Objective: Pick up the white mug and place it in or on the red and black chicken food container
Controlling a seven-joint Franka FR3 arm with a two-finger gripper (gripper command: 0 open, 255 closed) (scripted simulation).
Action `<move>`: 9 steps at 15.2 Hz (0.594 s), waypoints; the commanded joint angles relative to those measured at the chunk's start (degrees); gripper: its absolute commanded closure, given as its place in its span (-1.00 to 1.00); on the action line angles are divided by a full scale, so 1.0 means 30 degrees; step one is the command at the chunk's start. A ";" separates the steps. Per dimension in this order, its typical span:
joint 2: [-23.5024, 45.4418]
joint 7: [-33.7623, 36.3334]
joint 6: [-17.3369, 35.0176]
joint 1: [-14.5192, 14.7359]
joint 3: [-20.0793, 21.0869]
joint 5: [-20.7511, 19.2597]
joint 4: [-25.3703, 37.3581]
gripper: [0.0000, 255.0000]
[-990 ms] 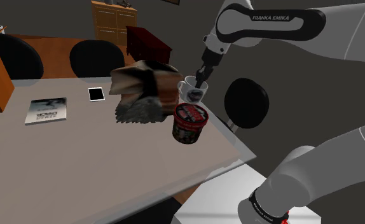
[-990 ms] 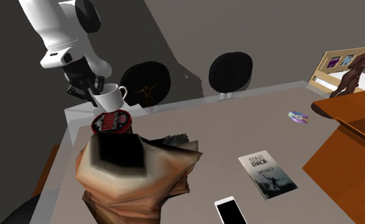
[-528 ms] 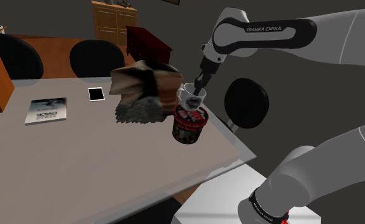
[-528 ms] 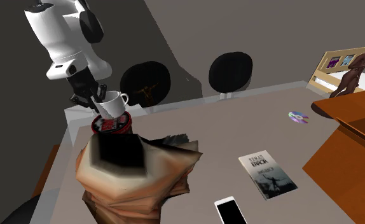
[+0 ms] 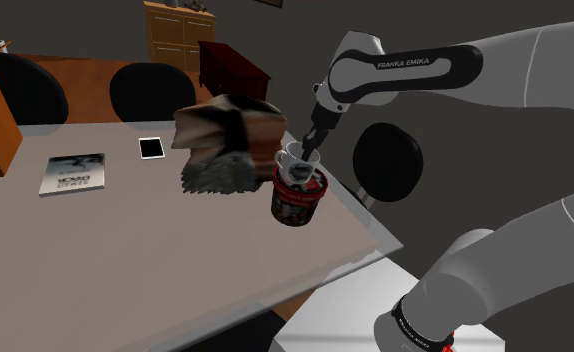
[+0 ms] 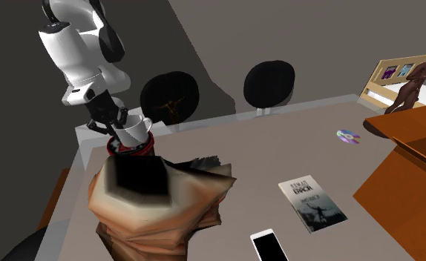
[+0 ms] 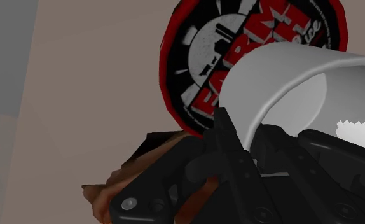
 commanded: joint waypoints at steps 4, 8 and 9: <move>0.0023 -0.0014 0.0077 -0.0001 0.0001 0.0002 -0.0086 1.00; 0.0026 -0.0030 0.0083 -0.0008 -0.0009 0.0001 -0.0091 -1.00; 0.0029 -0.0025 0.0090 -0.0005 -0.0004 0.0002 -0.0094 -1.00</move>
